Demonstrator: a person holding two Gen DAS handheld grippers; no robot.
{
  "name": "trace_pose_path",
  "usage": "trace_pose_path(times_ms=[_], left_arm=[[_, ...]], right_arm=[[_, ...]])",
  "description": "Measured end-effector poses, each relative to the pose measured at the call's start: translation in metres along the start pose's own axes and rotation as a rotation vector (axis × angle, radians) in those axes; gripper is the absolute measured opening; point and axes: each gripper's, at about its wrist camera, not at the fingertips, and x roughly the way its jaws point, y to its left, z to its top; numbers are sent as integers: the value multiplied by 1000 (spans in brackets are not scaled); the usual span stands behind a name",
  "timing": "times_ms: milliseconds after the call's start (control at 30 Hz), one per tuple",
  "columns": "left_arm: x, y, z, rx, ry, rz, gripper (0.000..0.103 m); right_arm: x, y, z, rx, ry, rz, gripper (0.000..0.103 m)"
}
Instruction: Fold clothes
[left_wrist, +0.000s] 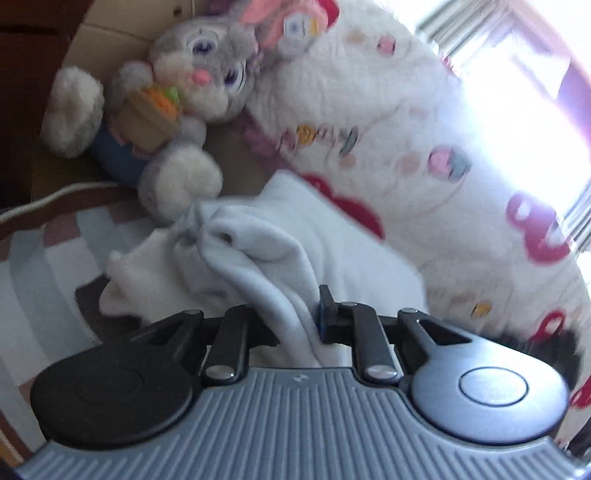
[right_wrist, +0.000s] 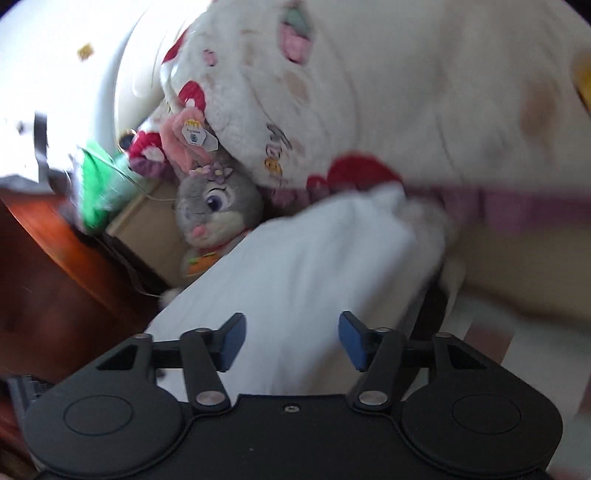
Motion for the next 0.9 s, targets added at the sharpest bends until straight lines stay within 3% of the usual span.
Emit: trace_pose_path(times_ms=[133,200,267,300,433,500,533,567,633,700,733,767,800,900], left_arm=[[9,-22,15,113,14,72,12],[9,-39,23,195,5,89,12],[-2,-51,30,236,-51,57,12],[3,-50,29,249,-28,113,14],[24,-40,24,302,88,371,25],[30,-29,12,309,128,407,26],[27,-29,8,328,100,422,29],[23,-30,4,349,68,436,32],[11,-39,-1,389,-30,528,46],[-6,-50,-6,450,-166,607,45],[-13,-57,-7,490,-206,588,38],[-13,-65,-8,556,-171,516,29],[-12,-73,-8,623,-130,438,9],[10,-88,-14,714,19,350,6]], right_arm=[[-1,-21,-29,138,42,103,67],[3,-19,-40,147,48,155,65],[7,-13,-45,116,41,227,26],[8,-10,-44,104,36,246,26],[12,-14,-34,107,1,214,26],[13,-16,-28,108,-17,197,27],[14,-17,-26,109,-26,189,32],[15,-18,-23,110,-35,181,47],[17,-19,-18,111,-52,165,61],[18,-21,-12,112,-70,149,61],[19,-22,-10,113,-79,141,63],[20,-23,-7,114,-87,133,63],[22,-26,-4,117,-104,125,63],[42,-33,6,97,-178,52,63]])
